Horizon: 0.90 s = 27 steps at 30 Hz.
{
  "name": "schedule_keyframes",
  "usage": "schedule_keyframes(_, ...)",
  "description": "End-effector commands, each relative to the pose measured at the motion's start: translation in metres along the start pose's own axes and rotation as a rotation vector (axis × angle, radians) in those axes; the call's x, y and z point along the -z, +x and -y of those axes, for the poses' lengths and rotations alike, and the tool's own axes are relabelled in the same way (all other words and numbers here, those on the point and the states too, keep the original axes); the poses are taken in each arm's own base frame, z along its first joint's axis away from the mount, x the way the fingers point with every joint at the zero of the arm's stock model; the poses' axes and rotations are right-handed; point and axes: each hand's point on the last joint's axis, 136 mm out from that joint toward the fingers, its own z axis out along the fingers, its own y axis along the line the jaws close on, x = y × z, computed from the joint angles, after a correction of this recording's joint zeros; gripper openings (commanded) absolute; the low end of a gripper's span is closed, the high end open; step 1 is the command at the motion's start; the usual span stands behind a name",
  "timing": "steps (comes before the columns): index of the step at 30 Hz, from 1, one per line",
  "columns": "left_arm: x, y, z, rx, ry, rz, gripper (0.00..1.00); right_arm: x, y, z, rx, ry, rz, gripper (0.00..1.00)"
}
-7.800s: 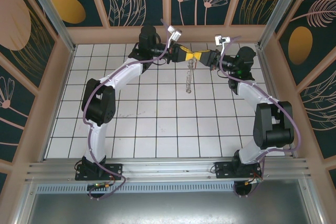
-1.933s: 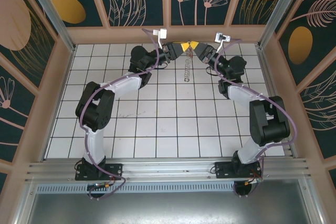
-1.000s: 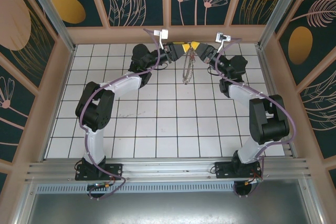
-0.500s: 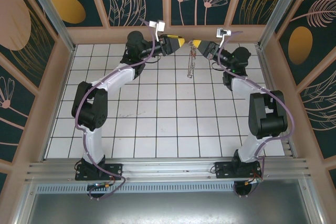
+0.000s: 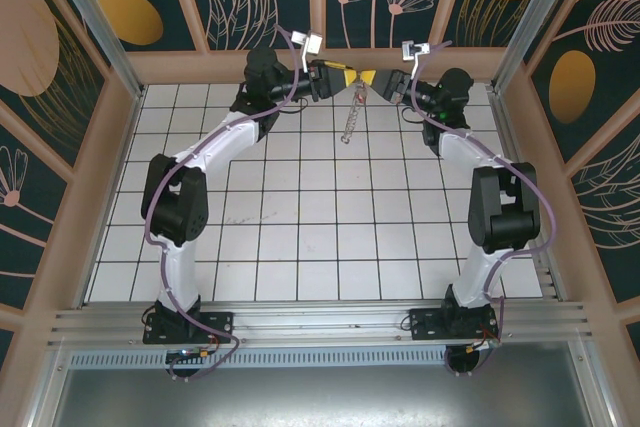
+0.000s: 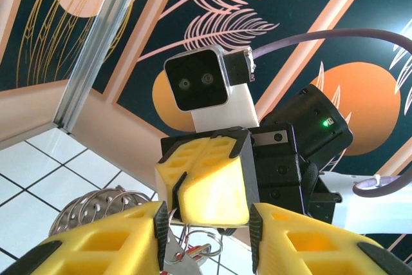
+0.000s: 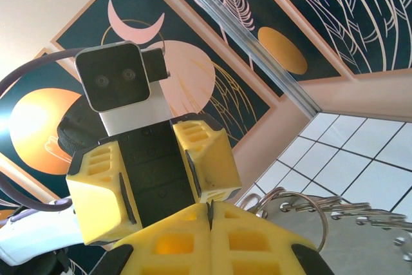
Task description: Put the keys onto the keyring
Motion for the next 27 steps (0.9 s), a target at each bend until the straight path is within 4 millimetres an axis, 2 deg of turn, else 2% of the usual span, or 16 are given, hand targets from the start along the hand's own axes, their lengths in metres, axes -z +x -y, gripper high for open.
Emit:
schedule_keyframes(1, 0.000, -0.001, -0.004, -0.015, 0.010, -0.010, 0.39, -0.001, -0.012, -0.017, 0.090, -0.038, -0.004, 0.00)
schedule_keyframes(11, 0.003, 0.001, -0.016, -0.008, -0.020, -0.002, 0.39, 0.000, -0.011, -0.020, 0.102, -0.032, -0.004, 0.00)
schedule_keyframes(27, 0.002, 0.003, -0.014, 0.019, 0.027, -0.003, 0.37, 0.001, -0.015, -0.029, 0.115, -0.050, 0.008, 0.00)
